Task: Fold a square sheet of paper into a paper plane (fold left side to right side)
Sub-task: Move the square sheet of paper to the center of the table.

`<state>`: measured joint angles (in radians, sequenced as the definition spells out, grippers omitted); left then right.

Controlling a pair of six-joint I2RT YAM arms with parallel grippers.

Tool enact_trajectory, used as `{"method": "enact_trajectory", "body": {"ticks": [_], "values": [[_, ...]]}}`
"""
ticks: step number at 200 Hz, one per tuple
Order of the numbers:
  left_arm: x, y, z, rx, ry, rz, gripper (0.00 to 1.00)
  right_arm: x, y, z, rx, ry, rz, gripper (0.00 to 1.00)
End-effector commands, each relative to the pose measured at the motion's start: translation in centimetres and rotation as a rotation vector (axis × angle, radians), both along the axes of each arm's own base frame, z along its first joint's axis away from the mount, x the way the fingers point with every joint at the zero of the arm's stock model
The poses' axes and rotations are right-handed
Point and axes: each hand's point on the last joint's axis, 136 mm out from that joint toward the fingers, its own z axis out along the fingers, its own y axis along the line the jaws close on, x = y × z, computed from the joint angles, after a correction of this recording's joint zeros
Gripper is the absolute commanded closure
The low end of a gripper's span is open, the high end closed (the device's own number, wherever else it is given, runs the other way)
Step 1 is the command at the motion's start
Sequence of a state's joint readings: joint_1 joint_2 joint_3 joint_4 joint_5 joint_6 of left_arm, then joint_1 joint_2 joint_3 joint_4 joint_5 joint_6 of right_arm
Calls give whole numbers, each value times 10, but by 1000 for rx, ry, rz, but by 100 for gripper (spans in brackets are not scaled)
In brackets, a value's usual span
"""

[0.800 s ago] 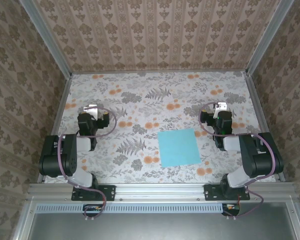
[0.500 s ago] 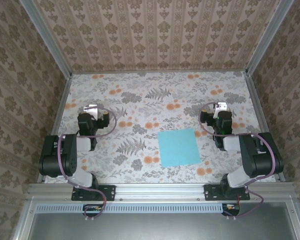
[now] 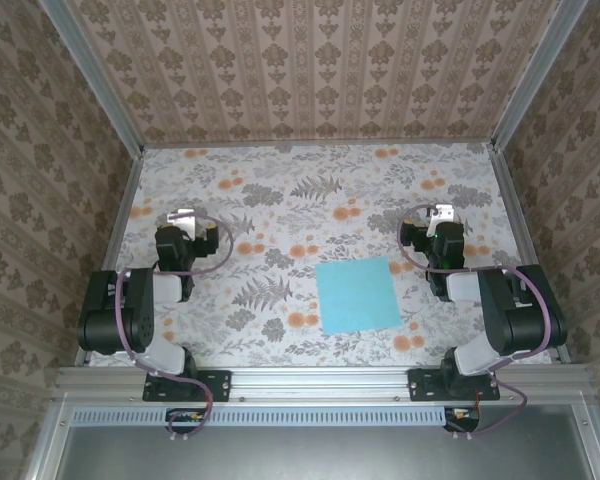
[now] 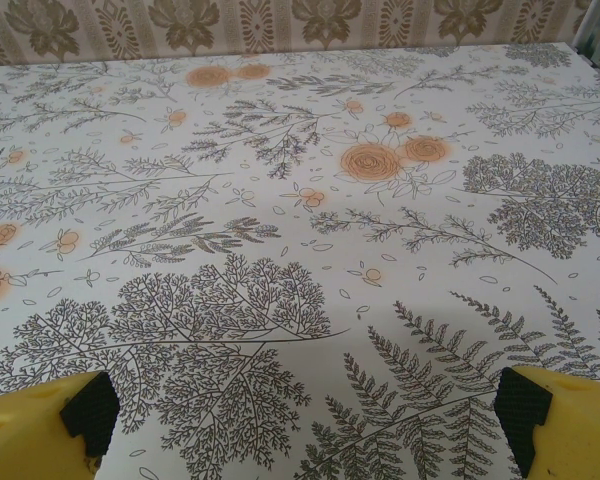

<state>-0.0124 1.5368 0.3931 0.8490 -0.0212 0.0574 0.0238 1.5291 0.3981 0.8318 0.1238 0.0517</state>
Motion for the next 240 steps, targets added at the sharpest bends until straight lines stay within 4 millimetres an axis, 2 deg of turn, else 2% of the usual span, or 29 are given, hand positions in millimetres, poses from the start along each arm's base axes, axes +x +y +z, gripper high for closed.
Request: {"method": "enact_trajectory", "body": {"ticks": [1,24,27,35,61,75,90,108,124,157,169,213,240], "values": [[-3,9,21,-11,-67,65,0,2,-9,16,-1,-42,-50,0],[-13,12,43,1,-83,90,0,-1,-11,33,-5,-22,-67,0],[-14,12,48,2,-86,90,0,-2,-11,43,-4,-41,-66,0],[-17,11,56,-5,-77,93,0,-5,-11,52,2,-37,-67,0],[-24,8,85,-169,25,146,0,-15,-9,76,91,-12,-95,0],[-24,-4,101,-265,72,117,0,-22,-2,87,150,3,-92,0],[-26,-16,110,-353,123,91,0,-29,8,98,208,24,-81,0],[-31,-33,110,-458,189,57,0,-39,23,108,241,64,-51,0],[-37,-58,105,-535,237,-17,0,-50,38,111,254,113,-21,0],[-55,-114,86,-599,340,-168,0,-81,73,100,251,260,45,0],[-61,-129,79,-593,368,-207,0,-93,88,93,240,320,79,0],[-75,-156,58,-618,406,-254,0,-138,142,59,153,531,199,0],[-81,-161,47,-626,430,-261,0,-153,166,35,56,630,245,0]]}}
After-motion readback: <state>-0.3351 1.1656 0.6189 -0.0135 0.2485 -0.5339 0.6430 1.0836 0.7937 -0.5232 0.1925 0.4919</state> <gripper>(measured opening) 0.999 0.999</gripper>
